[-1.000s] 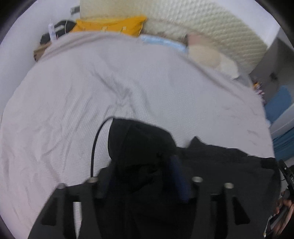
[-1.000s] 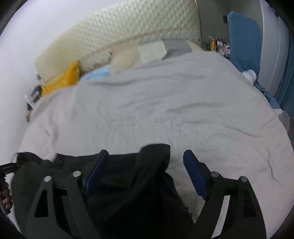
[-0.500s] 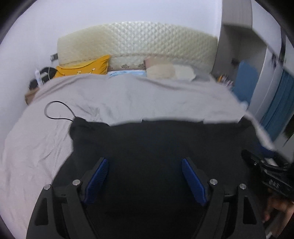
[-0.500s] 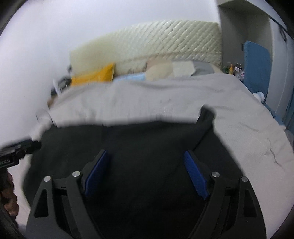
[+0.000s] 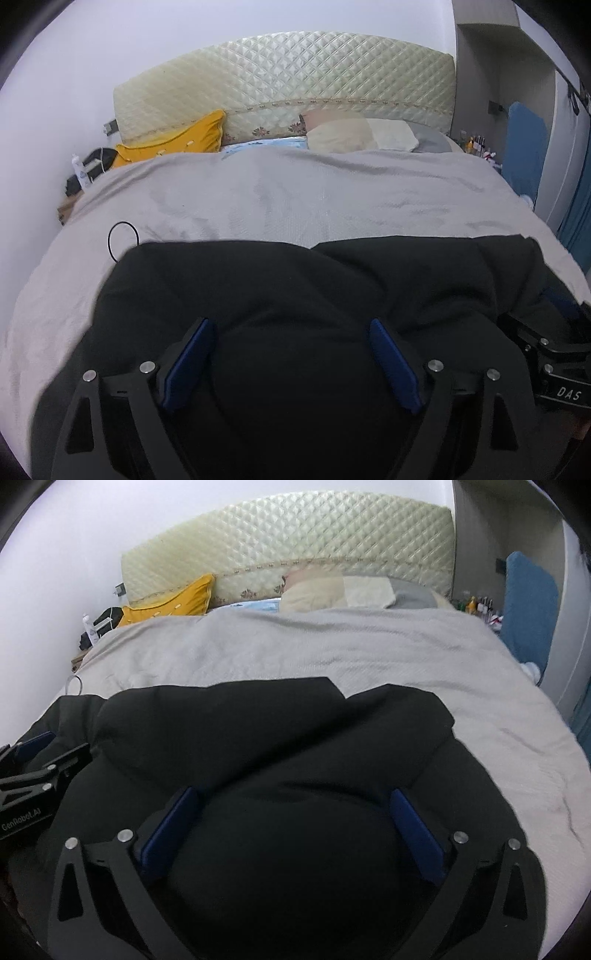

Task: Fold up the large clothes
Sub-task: 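Press the folded jacket bundle flat onto the bed with both tools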

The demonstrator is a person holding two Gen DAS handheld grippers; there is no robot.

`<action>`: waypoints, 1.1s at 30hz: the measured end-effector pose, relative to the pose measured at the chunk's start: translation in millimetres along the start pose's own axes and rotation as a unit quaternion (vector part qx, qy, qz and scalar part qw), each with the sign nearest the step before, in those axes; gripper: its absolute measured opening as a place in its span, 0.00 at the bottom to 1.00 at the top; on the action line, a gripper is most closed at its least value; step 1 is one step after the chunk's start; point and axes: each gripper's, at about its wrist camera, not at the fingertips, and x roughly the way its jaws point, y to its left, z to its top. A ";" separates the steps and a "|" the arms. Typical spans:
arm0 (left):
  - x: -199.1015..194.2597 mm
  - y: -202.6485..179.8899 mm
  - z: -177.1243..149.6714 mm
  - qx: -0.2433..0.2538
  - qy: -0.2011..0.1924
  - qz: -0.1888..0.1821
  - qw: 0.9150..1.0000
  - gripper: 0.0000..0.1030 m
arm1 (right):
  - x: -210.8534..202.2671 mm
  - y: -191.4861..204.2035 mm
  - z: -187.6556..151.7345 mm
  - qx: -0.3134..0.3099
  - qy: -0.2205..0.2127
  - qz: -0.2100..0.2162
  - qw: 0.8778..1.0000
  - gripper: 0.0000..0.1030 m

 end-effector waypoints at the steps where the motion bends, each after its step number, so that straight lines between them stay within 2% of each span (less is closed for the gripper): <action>1: 5.2 1.7 1.8 -0.003 0.001 -0.004 1.000 0.86 | 4.6 -2.9 0.0 0.005 0.001 0.006 1.000 1.00; 4: 20.6 2.2 5.0 -0.008 -0.005 -0.018 1.000 0.88 | 16.1 -10.0 -1.9 0.018 -0.006 0.019 1.000 1.00; 10: 47.7 -8.9 9.3 -0.002 -0.021 -0.002 1.000 0.90 | 39.6 -11.2 -4.0 0.020 -0.027 0.008 0.999 1.00; 15: 59.7 -13.6 14.5 0.007 -0.010 0.004 1.000 0.91 | 53.0 -15.0 -1.8 0.028 -0.026 0.009 0.999 1.00; 19: 48.1 -5.5 9.8 0.008 0.000 -0.005 1.000 0.91 | 43.9 -13.2 -3.3 0.027 -0.021 0.007 0.999 1.00; 22: 25.5 7.2 6.4 0.018 -0.003 0.008 1.000 0.91 | 29.1 -9.6 -1.5 0.013 -0.010 0.013 1.000 1.00; 27: -15.7 45.8 0.2 -0.011 -0.028 0.012 0.999 0.91 | -20.3 -14.4 -1.9 -0.008 -0.057 0.014 0.998 1.00; 29: -25.5 57.2 -4.9 -0.014 -0.032 0.026 0.999 0.91 | -30.4 -24.2 -2.4 0.007 -0.061 0.014 0.998 1.00; 31: -29.1 69.2 -13.3 -0.010 -0.033 0.057 0.998 0.91 | -33.2 -38.8 -6.1 0.019 -0.054 0.014 0.998 1.00; 33: -25.1 83.6 -21.5 -0.023 -0.020 0.054 0.998 0.91 | -28.0 -49.5 -13.8 0.022 -0.044 0.013 0.999 1.00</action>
